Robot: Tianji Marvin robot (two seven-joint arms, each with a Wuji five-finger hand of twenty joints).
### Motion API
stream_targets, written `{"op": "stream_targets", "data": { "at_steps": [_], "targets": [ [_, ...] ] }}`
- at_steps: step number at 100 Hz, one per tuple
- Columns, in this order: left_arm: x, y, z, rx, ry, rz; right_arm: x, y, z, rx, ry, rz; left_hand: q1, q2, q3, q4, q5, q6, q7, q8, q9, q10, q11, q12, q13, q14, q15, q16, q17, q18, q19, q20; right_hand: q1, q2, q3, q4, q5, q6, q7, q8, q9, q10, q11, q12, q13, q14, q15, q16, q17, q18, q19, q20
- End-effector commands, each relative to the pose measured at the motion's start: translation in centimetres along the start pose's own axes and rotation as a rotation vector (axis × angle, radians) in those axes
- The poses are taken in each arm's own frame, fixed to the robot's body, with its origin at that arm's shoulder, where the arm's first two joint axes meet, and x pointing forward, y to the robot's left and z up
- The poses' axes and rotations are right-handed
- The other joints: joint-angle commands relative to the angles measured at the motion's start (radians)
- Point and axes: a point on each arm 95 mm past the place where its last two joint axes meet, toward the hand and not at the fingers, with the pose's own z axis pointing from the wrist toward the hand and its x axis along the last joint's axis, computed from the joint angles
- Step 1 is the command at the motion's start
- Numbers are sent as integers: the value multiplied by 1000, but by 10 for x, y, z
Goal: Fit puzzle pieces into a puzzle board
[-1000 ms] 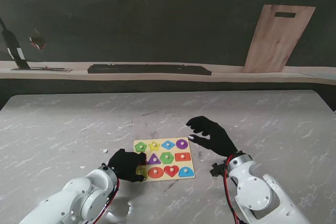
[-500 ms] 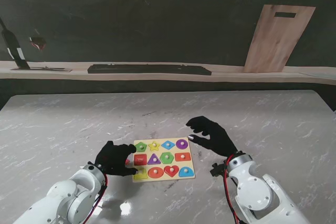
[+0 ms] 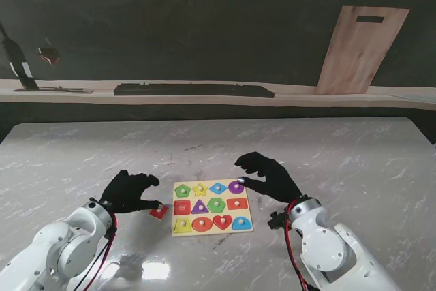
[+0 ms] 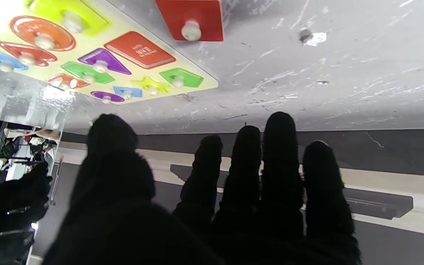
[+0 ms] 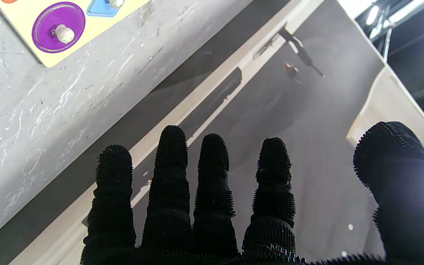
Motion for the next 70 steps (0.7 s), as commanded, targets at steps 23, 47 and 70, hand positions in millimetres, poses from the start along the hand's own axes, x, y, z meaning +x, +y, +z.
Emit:
{"op": "stream_targets", "data": {
  "at_steps": [23,47,70],
  "targets": [
    [-42,0,8,-50,-27,-14,0,-8,5,37,-23,-60,33,72,-24,32,63,-25,-28,-20,6,24,-35,-21,-19,61,-28,5,-23,157,-10,-18,-21,12,-11,38,11,-43,-5,18,30,-21,3,7,7,0,20,9,-5,2,5,20],
    [-54,4,20,-74,-4,-9,-2,-12,10,67,-37,-96,100,40,-11,38,54,-29,-35,-18,-3,10,-40,-21,-23,44,-33,10,-24,153,-8,-17,-21,11,-9,38,10,-43,-2,19,30,-20,4,7,6,1,21,9,-5,3,5,20],
    [-52,6,29,-80,39,-25,-5,-11,11,74,-53,-127,165,0,0,43,43,-33,-28,-12,-8,0,-39,-19,-29,29,-46,9,-21,144,-11,-20,-21,12,-8,38,9,-44,-3,18,29,-20,4,7,5,1,22,9,-6,3,6,19]
  ]
}}
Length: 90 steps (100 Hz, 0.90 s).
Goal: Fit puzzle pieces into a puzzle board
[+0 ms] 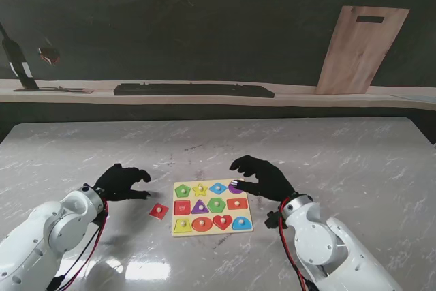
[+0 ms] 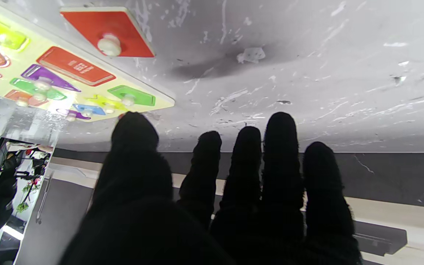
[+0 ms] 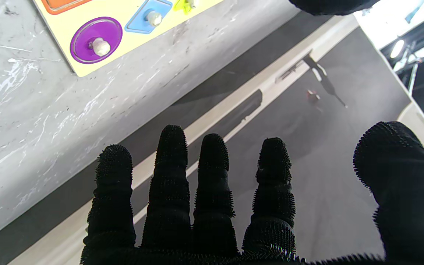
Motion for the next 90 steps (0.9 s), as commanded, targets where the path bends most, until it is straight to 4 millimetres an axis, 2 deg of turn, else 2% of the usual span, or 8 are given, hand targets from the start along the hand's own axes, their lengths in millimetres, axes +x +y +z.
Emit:
{"op": "stream_targets", "data": {
  "at_steps": [1,24,59,60,62,63,65,90],
  "targets": [
    [3,-1,1,1,19,-14,-1,-2,-1,5,-5,-11,39,-8,3,35,3,-15,-12,-11,-8,-3,-13,-6,-23,23,-21,9,-15,142,-5,-20,-20,11,-8,38,6,-43,-3,17,30,-21,4,8,4,2,11,9,-6,3,6,19],
    [13,9,-4,-47,107,-14,-2,-2,-2,3,-18,-33,81,-17,9,36,-3,-26,-8,-9,-32,-22,-29,-11,-42,-7,-52,5,-16,118,-27,-33,-21,12,-7,38,10,-42,-2,17,30,-20,5,8,5,0,12,8,-5,3,7,19],
    [26,18,-12,-73,181,44,-1,-6,2,25,-25,-40,99,-109,19,46,-33,-25,-30,-23,-46,-43,-20,-5,-42,-47,-63,25,-7,87,-44,-37,-21,10,-6,37,11,-41,-1,17,30,-21,6,8,6,2,13,9,-5,3,8,18],
    [26,18,-12,-72,181,45,-1,-6,2,26,-25,-41,47,-139,124,53,-36,-26,-20,-28,-45,-44,-17,-5,-40,-48,-67,35,-4,86,-48,-27,-22,11,-6,37,11,-41,-1,17,29,-22,6,8,6,1,13,9,-6,3,7,18],
    [26,19,-12,-71,182,47,-2,-6,2,27,-25,-41,-108,-210,436,23,-37,-26,-16,-27,-46,-47,-8,0,-42,-52,-58,38,-5,89,-47,-24,-22,10,-6,37,10,-41,-1,17,30,-21,6,8,6,1,13,9,-5,3,7,18],
    [26,19,-11,-71,182,47,-2,-6,2,27,-25,-41,-144,-229,517,16,-38,-27,-15,-27,-45,-48,-9,0,-41,-52,-59,37,-3,87,-47,-24,-22,11,-6,37,10,-42,-1,17,29,-20,6,8,6,1,13,9,-5,3,7,18],
    [27,20,-11,-71,182,48,-2,-7,2,28,-25,-41,-169,-245,579,11,-41,-27,-14,-26,-45,-49,-9,-1,-40,-53,-59,37,-2,85,-46,-24,-22,11,-6,37,10,-41,-1,17,29,-20,6,8,6,0,13,9,-5,3,7,18],
    [29,26,-3,-46,189,38,-2,-6,3,26,-30,-45,-182,-296,682,3,-29,-33,35,-9,-11,-59,36,18,-9,-66,-17,50,26,78,-19,-15,-22,12,-6,37,10,-41,-1,17,30,-21,5,8,5,1,13,8,-6,3,8,18]
  ]
}}
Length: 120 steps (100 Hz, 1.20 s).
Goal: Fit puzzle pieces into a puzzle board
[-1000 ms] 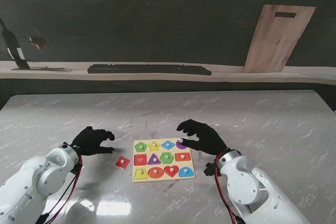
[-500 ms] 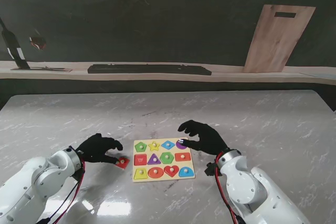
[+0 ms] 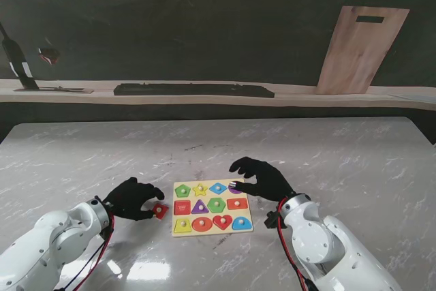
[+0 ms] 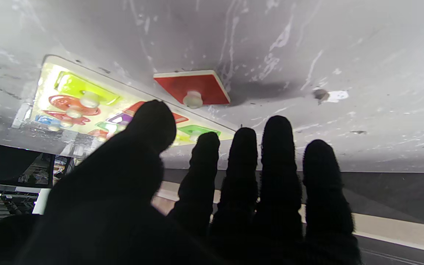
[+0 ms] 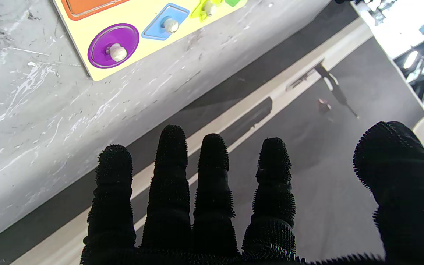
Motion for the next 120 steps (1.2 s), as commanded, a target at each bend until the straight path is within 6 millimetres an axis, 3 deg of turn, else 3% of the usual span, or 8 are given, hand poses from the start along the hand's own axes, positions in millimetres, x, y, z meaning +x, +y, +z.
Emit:
{"op": "stream_targets", "data": {
  "at_steps": [1,90,115,120],
  "targets": [
    [1,0,3,-8,3,-7,1,-3,-1,5,-2,-3,-11,-32,42,4,-15,-18,26,4,13,-20,25,17,30,-40,30,23,5,79,22,8,-22,11,-6,37,10,-41,-1,17,29,-21,5,8,5,1,12,8,-6,3,8,18],
    [4,7,12,-39,27,8,0,-2,-3,2,-5,-4,3,-38,89,-4,44,-48,161,52,81,-37,66,31,70,-50,60,16,33,76,47,-2,-21,11,-6,37,11,-41,0,16,30,-20,6,8,5,2,13,8,-6,4,8,17],
    [3,8,14,-39,28,16,0,-2,-3,2,-7,-4,72,-60,36,-70,59,-67,210,34,105,-39,80,31,85,-49,72,10,42,74,60,-3,-21,11,-6,37,10,-42,0,16,29,-21,6,8,5,2,13,8,-6,3,8,17],
    [3,8,14,-39,29,17,0,-2,-3,3,-7,-3,98,-73,13,-81,66,-77,248,21,125,-41,73,79,93,-50,77,6,46,74,63,-3,-21,11,-6,37,10,-42,0,16,30,-20,6,8,5,3,13,9,-6,3,8,17]
  ]
}}
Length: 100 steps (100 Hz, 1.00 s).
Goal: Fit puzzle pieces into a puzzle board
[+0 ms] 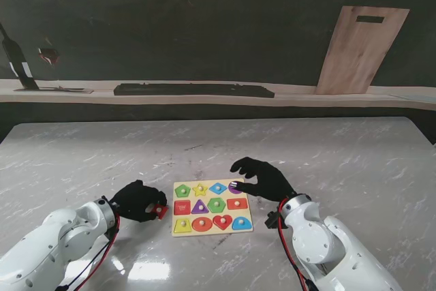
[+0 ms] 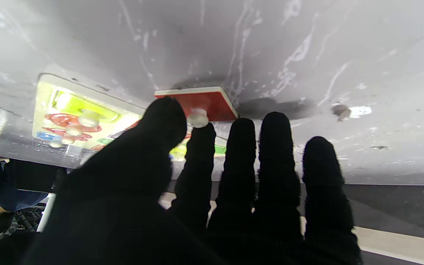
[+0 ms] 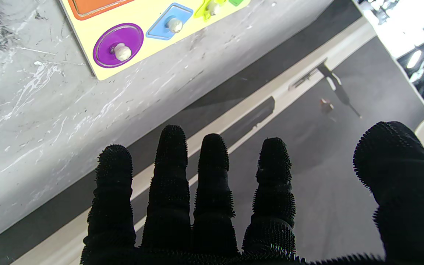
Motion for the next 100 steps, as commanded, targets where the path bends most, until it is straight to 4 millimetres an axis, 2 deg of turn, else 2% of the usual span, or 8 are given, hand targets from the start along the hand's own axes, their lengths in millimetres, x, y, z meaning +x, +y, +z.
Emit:
{"op": "stream_targets", "data": {
  "at_steps": [1,11,35,52,74,85,100],
  "targets": [
    [1,0,0,-2,1,2,1,-3,-1,5,1,1,43,-37,-21,-51,21,-28,48,-10,22,-15,14,39,29,-27,30,-2,6,75,34,-3,-22,11,-6,37,10,-41,0,16,29,-21,5,8,4,3,12,8,-6,3,8,17],
    [0,0,0,-2,1,4,1,-3,-1,7,1,2,71,-51,-33,-63,29,-38,88,-22,52,-16,-6,79,45,-28,35,-8,17,72,40,-2,-22,11,-7,37,9,-41,-1,16,30,-21,6,8,5,2,13,9,-6,2,8,17],
    [1,1,2,5,-2,1,1,-2,-1,5,1,1,118,-67,-50,-72,49,-55,139,-44,109,-17,-34,92,70,-28,46,-13,34,71,50,1,-22,12,-7,37,10,-41,0,16,30,-20,6,8,5,2,12,8,-6,3,8,17],
    [1,1,3,3,3,4,1,-2,-1,2,0,2,134,-54,-71,-67,74,-68,190,-67,162,-22,-53,115,96,-30,62,-20,51,71,64,5,-22,12,-7,37,10,-42,-1,16,29,-20,5,8,5,1,12,8,-6,4,8,17],
    [2,1,4,-10,12,5,1,-2,-2,0,-2,2,114,-46,-86,-72,88,-77,214,-65,179,-23,-42,123,107,-25,77,-17,57,76,75,10,-21,11,-6,37,10,-41,0,16,30,-21,6,8,4,1,12,8,-6,3,8,17],
    [2,1,5,-15,17,4,0,-2,-2,-1,-2,3,122,-42,-80,-68,103,-80,232,-58,199,-21,-30,126,118,-22,83,-17,63,78,82,13,-22,11,-7,37,10,-41,0,16,29,-22,6,8,4,1,12,8,-5,3,8,17],
    [2,1,5,-23,21,2,0,-1,-2,-3,-3,3,154,-54,-36,-58,130,-66,266,-84,271,-7,-68,145,159,-25,104,-29,93,82,93,16,-22,11,-6,37,8,-42,-1,16,30,-21,6,8,5,0,12,8,-6,2,7,17]
  ]
}}
